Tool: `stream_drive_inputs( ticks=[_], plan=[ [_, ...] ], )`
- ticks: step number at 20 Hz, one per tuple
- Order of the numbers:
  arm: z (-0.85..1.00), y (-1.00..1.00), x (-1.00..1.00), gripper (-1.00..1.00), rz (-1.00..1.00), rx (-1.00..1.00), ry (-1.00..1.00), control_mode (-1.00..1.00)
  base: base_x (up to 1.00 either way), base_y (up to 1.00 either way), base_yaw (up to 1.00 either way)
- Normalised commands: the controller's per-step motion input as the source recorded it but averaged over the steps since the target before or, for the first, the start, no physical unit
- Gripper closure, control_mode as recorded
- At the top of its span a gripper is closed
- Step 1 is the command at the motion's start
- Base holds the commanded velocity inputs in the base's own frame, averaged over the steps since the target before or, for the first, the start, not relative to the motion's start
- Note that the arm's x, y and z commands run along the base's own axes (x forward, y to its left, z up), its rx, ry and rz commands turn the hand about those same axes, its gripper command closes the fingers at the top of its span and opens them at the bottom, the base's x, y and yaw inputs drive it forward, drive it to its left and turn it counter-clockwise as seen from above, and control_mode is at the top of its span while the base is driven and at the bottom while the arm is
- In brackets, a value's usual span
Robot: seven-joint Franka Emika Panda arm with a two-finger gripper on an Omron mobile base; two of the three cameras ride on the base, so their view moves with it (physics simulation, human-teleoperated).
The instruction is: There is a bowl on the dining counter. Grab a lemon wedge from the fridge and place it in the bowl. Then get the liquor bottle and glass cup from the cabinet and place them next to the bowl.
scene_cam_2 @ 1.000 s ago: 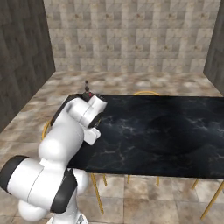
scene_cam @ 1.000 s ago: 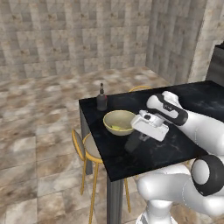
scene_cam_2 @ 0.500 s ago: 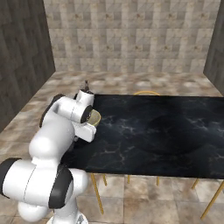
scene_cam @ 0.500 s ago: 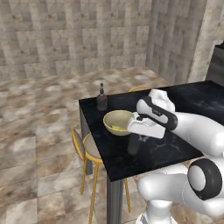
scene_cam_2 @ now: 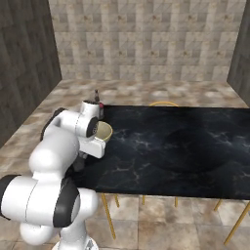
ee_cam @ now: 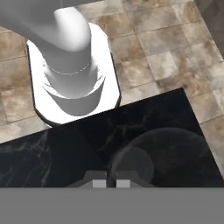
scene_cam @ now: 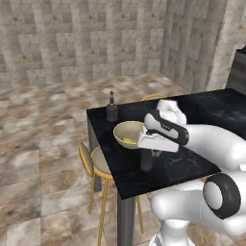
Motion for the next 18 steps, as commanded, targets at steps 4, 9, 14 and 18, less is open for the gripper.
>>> stream_drive_inputs(
  ticks=[4,9,14,18],
  plan=[
    [-0.16,0.0,0.2,1.0,0.0,-0.03,0.0,-1.0,0.0,0.0,0.0],
    [-0.09,0.0,0.23,1.0,0.0,-0.01,0.0,-1.0,0.0,0.0,0.0],
    [-0.12,0.0,0.3,1.0,0.0,-0.01,0.0,-1.0,0.0,0.0,0.0],
    [-0.16,0.0,0.25,1.0,0.0,0.0,0.0,-1.0,0.0,0.0,0.0]
  ],
)
